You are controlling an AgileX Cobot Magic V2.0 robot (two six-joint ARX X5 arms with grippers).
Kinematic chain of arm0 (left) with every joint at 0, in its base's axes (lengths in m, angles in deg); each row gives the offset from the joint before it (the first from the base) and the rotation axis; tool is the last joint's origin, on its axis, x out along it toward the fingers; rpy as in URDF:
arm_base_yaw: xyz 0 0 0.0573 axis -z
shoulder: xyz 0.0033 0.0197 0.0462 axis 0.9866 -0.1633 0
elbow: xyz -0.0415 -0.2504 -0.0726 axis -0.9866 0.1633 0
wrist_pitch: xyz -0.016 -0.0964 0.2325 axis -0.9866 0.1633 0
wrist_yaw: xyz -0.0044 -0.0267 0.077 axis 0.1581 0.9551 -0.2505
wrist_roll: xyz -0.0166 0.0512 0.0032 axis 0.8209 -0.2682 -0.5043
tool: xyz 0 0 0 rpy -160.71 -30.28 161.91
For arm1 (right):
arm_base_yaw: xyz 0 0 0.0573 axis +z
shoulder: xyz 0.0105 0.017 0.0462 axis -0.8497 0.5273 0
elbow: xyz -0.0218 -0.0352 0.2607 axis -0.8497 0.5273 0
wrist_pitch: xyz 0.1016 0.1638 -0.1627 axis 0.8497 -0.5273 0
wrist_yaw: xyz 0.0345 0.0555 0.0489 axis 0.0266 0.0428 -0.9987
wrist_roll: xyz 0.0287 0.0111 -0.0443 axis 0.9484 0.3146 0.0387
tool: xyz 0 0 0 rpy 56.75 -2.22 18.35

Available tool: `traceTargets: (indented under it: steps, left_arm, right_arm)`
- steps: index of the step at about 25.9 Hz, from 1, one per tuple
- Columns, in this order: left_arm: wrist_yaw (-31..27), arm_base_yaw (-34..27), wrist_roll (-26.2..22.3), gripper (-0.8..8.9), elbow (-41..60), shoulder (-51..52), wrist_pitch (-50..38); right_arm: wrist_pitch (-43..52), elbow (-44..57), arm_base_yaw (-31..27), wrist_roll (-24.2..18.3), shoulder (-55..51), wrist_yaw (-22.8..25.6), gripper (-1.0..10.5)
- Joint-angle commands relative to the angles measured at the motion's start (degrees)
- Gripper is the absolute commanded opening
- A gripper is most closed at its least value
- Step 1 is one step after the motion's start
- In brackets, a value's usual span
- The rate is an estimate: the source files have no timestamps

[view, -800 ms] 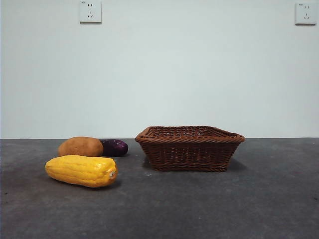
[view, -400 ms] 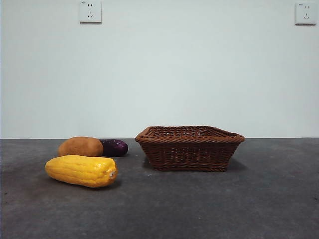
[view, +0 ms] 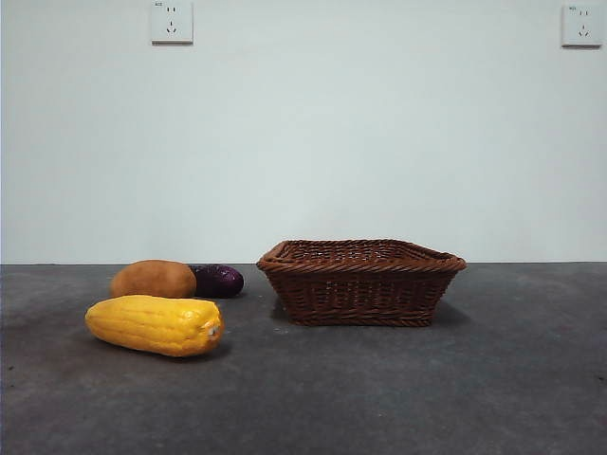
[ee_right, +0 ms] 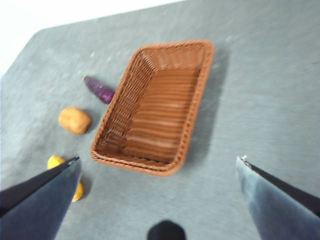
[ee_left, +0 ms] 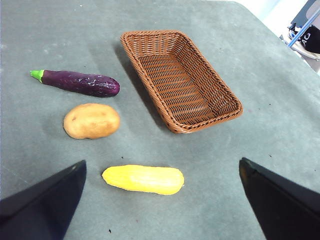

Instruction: Help me put the vegetables on the table into the basket

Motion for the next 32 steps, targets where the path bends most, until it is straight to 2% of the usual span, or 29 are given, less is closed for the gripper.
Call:
traceTargets:
  steps: [1, 9, 15, 21, 23, 29, 30, 32]
  left_arm:
    - [0.2, 0.1, 0.5, 6.6, 0.0, -0.4, -0.6]
    - [0.2, 0.1, 1.4, 6.6, 0.0, -0.7, -0.6]
    - [-0.2, 0.1, 1.5, 6.6, 0.0, -1.7, -0.4]
    - [-0.2, 0.1, 1.5, 6.6, 0.0, -3.4, 0.0]
    - [-0.3, 0.1, 1.5, 6.6, 0.0, -4.0, 0.0]
    - [-0.5, 0.1, 1.5, 6.6, 0.0, -5.5, 0.0]
    - [-0.5, 0.1, 1.5, 6.6, 0.0, -5.6, -0.1]
    - [-0.5, 0.1, 1.5, 6.6, 0.0, -5.8, -0.1]
  right_arm:
    - [1.0, -5.5, 2.8, 0.5, 8.4, 0.9, 6.3]
    - [0.1, -27.1, 11.4, 0.5, 38.1, 9.3, 6.3]
    - [0.9, -34.5, 14.8, 0.5, 53.5, 16.4, 6.3]
    - [4.7, -34.8, 15.1, 1.0, 60.8, 20.7, 6.1]
    - [5.4, -34.8, 15.1, 1.5, 62.2, 20.6, 5.3]
    - [7.2, -34.8, 15.1, 3.0, 65.5, 20.6, 5.3]
    - [7.1, -34.8, 15.1, 3.0, 65.9, 20.6, 5.0]
    - [7.3, -34.8, 15.1, 3.0, 66.4, 20.6, 3.3]
